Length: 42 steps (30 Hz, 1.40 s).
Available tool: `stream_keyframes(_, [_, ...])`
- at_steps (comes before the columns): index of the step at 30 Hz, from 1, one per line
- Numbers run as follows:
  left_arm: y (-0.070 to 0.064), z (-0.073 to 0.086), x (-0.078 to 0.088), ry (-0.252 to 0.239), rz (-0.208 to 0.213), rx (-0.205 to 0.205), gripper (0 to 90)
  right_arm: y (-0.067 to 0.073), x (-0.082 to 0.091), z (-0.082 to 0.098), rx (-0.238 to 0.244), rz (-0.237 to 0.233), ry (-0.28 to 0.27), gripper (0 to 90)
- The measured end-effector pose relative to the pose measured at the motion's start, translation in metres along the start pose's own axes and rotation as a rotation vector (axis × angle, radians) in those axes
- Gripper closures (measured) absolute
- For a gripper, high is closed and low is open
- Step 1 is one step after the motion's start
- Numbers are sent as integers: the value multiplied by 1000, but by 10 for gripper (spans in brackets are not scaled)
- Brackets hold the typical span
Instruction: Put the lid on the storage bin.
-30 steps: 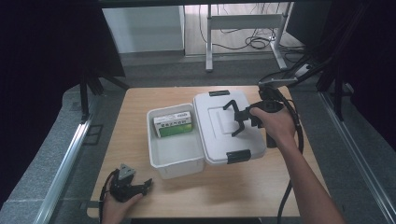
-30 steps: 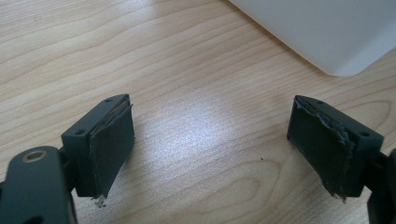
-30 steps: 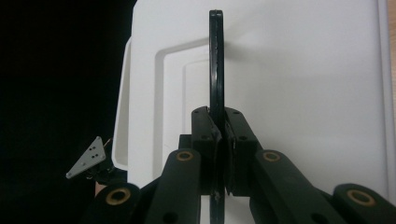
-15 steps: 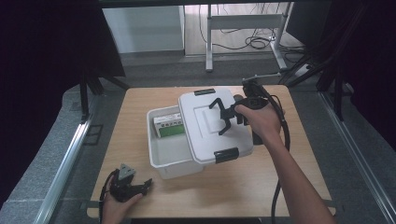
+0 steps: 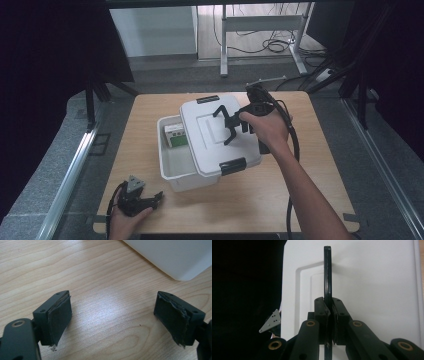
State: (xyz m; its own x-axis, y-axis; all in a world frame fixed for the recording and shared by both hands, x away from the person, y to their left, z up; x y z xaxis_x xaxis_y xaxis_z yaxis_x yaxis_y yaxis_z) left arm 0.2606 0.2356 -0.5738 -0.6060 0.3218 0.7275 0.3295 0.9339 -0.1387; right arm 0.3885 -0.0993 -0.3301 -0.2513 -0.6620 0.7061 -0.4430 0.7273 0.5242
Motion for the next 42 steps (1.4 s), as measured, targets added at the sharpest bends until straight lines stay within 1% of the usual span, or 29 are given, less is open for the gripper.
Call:
stream_keyframes(4, [0, 0, 0, 0, 0, 0, 147, 4, -5, -1, 0, -27, 8, 843])
stream_keyframes(7, [0, 0, 0, 0, 0, 0, 146, 7, -8, -2, 3, -15, 11, 841])
stream_keyframes(13, [0, 0, 0, 0, 0, 0, 146, 10, -17, -3, 4, -12, 27, 842])
stream_keyframes(21, [0, 0, 0, 0, 0, -1, 146, 14, -26, -3, 4, -19, 35, 842])
stream_keyframes(22, [0, 0, 0, 0, 1, -1, 146, 15, -28, -3, 10, -23, 37, 842])
stream_keyframes(25, [0, 0, 0, 0, 0, 0, 145, 15, -31, -3, 11, -23, 39, 842])
stream_keyframes(31, [0, 0, 0, 0, 0, -1, 145, 11, -40, -1, -5, -23, 49, 842])
stream_keyframes(39, [0, 0, 0, 0, 0, -1, 145, 14, -52, -1, -8, -31, 64, 842])
stream_keyframes(42, [0, 0, 0, 0, 0, -1, 146, 15, -57, -1, -18, -29, 71, 842])
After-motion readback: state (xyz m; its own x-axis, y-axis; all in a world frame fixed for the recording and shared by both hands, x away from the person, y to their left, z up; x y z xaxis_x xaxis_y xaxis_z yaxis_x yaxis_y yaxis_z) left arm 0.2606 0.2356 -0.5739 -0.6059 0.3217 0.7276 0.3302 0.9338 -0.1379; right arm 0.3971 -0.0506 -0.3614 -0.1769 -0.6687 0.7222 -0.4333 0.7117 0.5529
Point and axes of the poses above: each handheld gripper's, and its own axes: x roughly backward along the jaws, z roughly out of its underside, y roughly to its left, the point moved 4 cm from there along -x, roughly forward along the jaws, and after that the axes turned 9 degrees about x, right-handed, at the moved point
